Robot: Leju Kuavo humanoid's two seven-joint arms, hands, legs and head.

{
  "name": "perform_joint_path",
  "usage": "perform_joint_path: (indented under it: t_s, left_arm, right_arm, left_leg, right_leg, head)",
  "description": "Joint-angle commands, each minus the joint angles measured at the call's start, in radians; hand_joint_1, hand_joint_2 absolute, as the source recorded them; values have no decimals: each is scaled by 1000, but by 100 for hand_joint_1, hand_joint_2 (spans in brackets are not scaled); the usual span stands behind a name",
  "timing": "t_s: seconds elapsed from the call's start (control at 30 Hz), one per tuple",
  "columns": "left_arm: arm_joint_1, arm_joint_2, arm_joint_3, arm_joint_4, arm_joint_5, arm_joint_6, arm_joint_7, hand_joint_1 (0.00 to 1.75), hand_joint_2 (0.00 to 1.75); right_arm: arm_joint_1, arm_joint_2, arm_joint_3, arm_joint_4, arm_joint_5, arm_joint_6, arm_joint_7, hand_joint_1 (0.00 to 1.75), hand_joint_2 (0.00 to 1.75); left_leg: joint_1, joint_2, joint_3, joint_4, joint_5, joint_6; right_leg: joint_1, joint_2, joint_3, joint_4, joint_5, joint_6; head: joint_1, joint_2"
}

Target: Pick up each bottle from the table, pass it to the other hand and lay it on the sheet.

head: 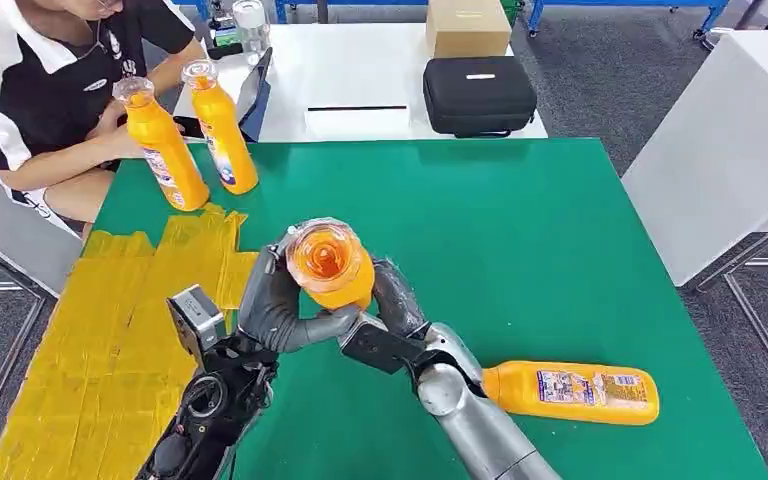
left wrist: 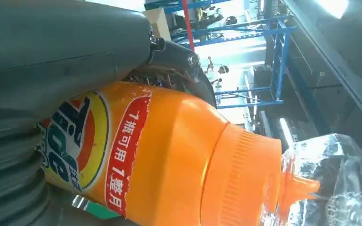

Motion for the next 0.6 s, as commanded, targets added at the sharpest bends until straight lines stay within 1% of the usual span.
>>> perform_joint_path:
  t_s: [0.03,0.1,0.13,0.2,0.23,0.27,0.3,0.33,0.37,0.43,0.47,0.57,0.6]
  left_arm:
    - [-63,0,-67,52,-6,-8,1,175,175]
    - [-63,0,-67,52,-6,-8,1,175,175]
    - [-64,-1,-66,52,-6,-8,1,175,175]
    - [-65,-1,-64,53,-6,-8,1,175,175]
    - [-65,-1,-58,52,-7,-4,-2,175,175]
    - [-65,-2,-54,51,-6,-2,-4,175,175]
    - [-65,-1,-47,51,-6,-1,-4,175,175]
    - [-63,-3,-38,49,-4,5,-7,175,175]
    - [-61,-3,-28,47,-4,11,-9,175,175]
    - [-58,-2,-12,44,-3,17,-13,175,175]
    - [-56,-2,0,43,-3,26,-16,175,175]
    - [-56,2,27,38,-2,43,-22,175,175]
    - [-57,1,33,37,-2,49,-23,175,175]
  right_arm:
    - [-16,-12,107,101,19,14,11,175,175]
    - [-16,-12,107,101,19,14,11,175,175]
    - [-16,-13,107,99,18,14,12,175,175]
    - [-11,-14,105,93,16,6,12,175,175]
    - [-8,-16,99,84,14,-5,12,164,175]
    - [-7,-18,95,76,12,-12,12,133,175]
    - [-4,-23,90,59,12,-22,11,51,175]
    - [2,-25,76,42,6,-43,6,0,175]
    - [7,-32,65,16,-2,-52,4,0,175]
    - [22,-45,44,-37,-18,-62,0,0,175]
    - [34,-50,29,-69,-31,-75,-2,0,175]
    - [56,-60,7,-129,-75,-76,-7,0,175]
    - [60,-59,1,-135,-83,-80,-6,0,175]
  left_leg:
    - [1,0,5,0,-2,-3]
    - [1,-1,3,-1,-1,-2]
    - [2,0,5,0,-2,-3]
    - [1,-1,3,0,-1,-2]
    - [2,-1,5,0,-2,-3]
    - [2,-1,5,0,-2,-3]
    - [2,0,6,0,-3,-3]
    - [1,-1,4,0,-1,-2]
    - [2,0,7,0,-3,-3]
    - [1,-1,2,0,-1,-2]
    - [2,-1,5,0,-2,-3]
    - [1,-1,2,0,-1,-2]
    - [1,-1,5,0,-3,-3]
  right_leg:
    - [2,-4,6,-1,-2,-2]
    - [1,-4,4,-1,-1,-1]
    - [2,-5,7,-2,-2,-2]
    - [2,-4,4,-1,-1,-1]
    - [2,-5,6,-2,-2,-2]
    - [2,-5,6,-2,-2,-2]
    - [3,-6,8,-2,-3,-2]
    - [2,-5,5,-1,-2,-1]
    - [2,-6,8,-1,-3,-2]
    - [1,-4,3,-1,-1,-1]
    - [2,-6,6,-1,-2,-2]
    - [1,-4,3,-1,-1,-1]
    - [2,-6,6,-1,-3,-2]
  head:
    - [0,0]
    - [0,0]
    - [0,0]
    - [0,0]
    - [0,0]
    - [0,0]
    - [0,0]
    - [0,0]
    - [0,0]
    - [0,0]
    - [0,0]
    - [0,0]
    - [0,0]
